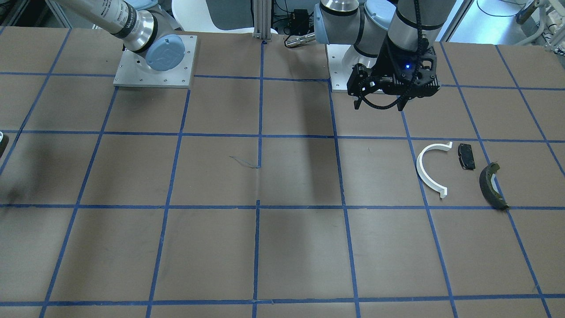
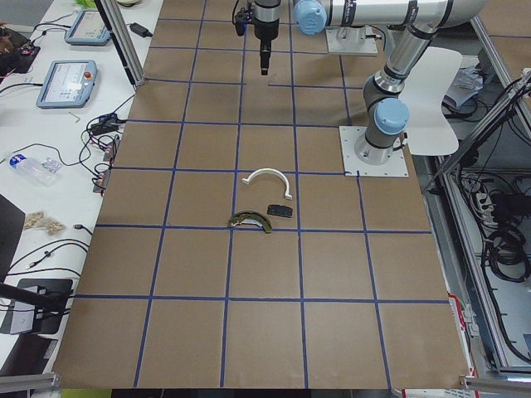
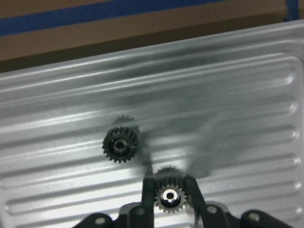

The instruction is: Place bearing gear from tray to pile

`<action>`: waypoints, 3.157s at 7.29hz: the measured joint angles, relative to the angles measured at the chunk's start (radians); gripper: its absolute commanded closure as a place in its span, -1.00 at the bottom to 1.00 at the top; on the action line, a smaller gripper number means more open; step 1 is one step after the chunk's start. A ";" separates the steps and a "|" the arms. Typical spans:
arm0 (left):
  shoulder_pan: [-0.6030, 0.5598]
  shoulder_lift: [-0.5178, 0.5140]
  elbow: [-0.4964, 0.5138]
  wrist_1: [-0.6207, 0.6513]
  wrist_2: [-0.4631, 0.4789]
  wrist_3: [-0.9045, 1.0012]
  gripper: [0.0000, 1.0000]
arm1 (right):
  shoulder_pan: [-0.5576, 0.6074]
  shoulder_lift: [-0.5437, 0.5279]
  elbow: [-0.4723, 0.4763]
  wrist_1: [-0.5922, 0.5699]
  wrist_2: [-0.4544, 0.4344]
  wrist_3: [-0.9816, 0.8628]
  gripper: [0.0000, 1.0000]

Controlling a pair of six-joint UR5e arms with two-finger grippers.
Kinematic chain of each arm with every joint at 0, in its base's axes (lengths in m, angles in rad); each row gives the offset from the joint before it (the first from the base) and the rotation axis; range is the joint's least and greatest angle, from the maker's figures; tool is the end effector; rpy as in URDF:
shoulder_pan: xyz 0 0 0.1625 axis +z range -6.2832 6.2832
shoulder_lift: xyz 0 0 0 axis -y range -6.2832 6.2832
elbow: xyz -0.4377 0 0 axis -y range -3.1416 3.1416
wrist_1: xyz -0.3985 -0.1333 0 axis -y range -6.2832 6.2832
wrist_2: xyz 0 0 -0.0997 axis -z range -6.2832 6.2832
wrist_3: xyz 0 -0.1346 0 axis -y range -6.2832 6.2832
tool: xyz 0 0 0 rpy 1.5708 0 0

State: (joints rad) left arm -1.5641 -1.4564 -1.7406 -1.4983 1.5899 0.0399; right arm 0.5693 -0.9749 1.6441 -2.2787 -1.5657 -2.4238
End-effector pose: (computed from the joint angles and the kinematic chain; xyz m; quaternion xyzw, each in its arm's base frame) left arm -0.1277 -0.4508 0.4424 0.0165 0.9998 -0.0083 0.0097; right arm -0.4862 -0.4703 0.1469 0.6526 -0.7574 -0.0002 0.0195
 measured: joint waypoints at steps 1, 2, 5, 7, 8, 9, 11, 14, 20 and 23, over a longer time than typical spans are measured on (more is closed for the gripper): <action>0.000 0.000 0.000 0.001 0.000 0.000 -1.00 | 0.000 -0.001 -0.001 0.000 -0.003 0.007 1.00; 0.001 0.000 0.000 0.001 0.000 0.000 -1.00 | 0.000 -0.006 -0.004 0.003 -0.006 0.017 1.00; 0.001 -0.001 0.000 0.001 -0.001 0.000 -1.00 | 0.001 -0.086 -0.022 0.088 -0.012 0.163 1.00; 0.001 -0.001 0.000 0.001 -0.001 0.001 -1.00 | 0.015 -0.214 -0.024 0.276 0.009 0.442 0.98; 0.002 -0.001 -0.001 0.001 0.000 0.001 -1.00 | 0.040 -0.266 -0.022 0.340 0.032 0.596 0.93; 0.002 -0.001 -0.001 0.001 0.000 0.001 -1.00 | 0.100 -0.310 -0.018 0.395 0.043 0.751 0.92; 0.002 -0.001 -0.001 0.001 -0.001 0.002 -1.00 | 0.312 -0.396 0.012 0.475 0.056 1.129 0.89; 0.004 -0.001 -0.002 0.004 0.001 0.003 -1.00 | 0.706 -0.459 0.094 0.400 0.054 1.716 0.89; 0.039 -0.004 -0.007 0.025 -0.002 0.013 -1.00 | 1.307 -0.199 0.107 -0.010 0.051 2.706 0.52; 0.042 -0.016 -0.024 0.048 -0.001 0.015 -1.00 | 1.390 -0.080 0.104 -0.104 0.059 2.870 -1.00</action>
State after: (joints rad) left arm -1.5222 -1.4721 -1.7645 -1.4504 1.5885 0.0551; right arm 1.9591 -1.0550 1.7483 -2.3822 -1.5064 0.4463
